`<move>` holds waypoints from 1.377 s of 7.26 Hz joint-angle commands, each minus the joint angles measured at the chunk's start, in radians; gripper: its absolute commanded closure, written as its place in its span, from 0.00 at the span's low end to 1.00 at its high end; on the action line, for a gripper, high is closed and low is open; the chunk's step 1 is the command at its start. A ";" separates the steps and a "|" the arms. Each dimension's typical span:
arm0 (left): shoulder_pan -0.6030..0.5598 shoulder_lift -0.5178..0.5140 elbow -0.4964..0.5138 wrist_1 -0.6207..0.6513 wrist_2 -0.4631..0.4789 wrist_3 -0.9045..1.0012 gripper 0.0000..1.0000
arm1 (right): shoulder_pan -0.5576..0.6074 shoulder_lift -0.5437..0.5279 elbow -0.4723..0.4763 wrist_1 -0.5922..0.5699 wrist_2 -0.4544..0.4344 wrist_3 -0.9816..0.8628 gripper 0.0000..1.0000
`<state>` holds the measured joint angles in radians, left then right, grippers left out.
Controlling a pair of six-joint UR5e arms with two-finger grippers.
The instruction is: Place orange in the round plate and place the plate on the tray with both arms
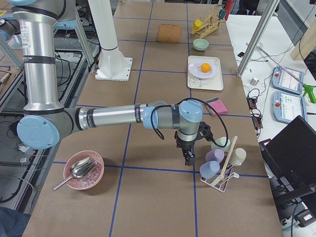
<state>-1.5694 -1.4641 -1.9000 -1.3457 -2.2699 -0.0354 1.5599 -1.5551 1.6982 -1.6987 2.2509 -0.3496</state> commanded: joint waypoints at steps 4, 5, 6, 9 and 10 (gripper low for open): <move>0.000 0.005 -0.002 0.000 -0.002 0.000 0.00 | 0.016 -0.019 0.020 -0.075 0.007 0.014 0.00; 0.000 0.005 -0.002 0.000 -0.002 0.000 0.00 | 0.016 -0.017 0.020 -0.073 0.007 0.015 0.00; 0.000 0.005 -0.002 0.000 -0.002 0.000 0.00 | 0.016 -0.017 0.018 -0.070 0.009 0.015 0.00; 0.002 0.007 -0.001 0.002 -0.003 0.000 0.00 | 0.016 -0.017 0.017 -0.070 0.009 0.017 0.00; 0.002 0.007 -0.002 0.002 -0.003 0.000 0.00 | 0.014 -0.017 0.017 -0.070 0.012 0.018 0.00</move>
<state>-1.5683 -1.4576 -1.9011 -1.3443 -2.2733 -0.0353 1.5750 -1.5724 1.7156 -1.7687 2.2603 -0.3327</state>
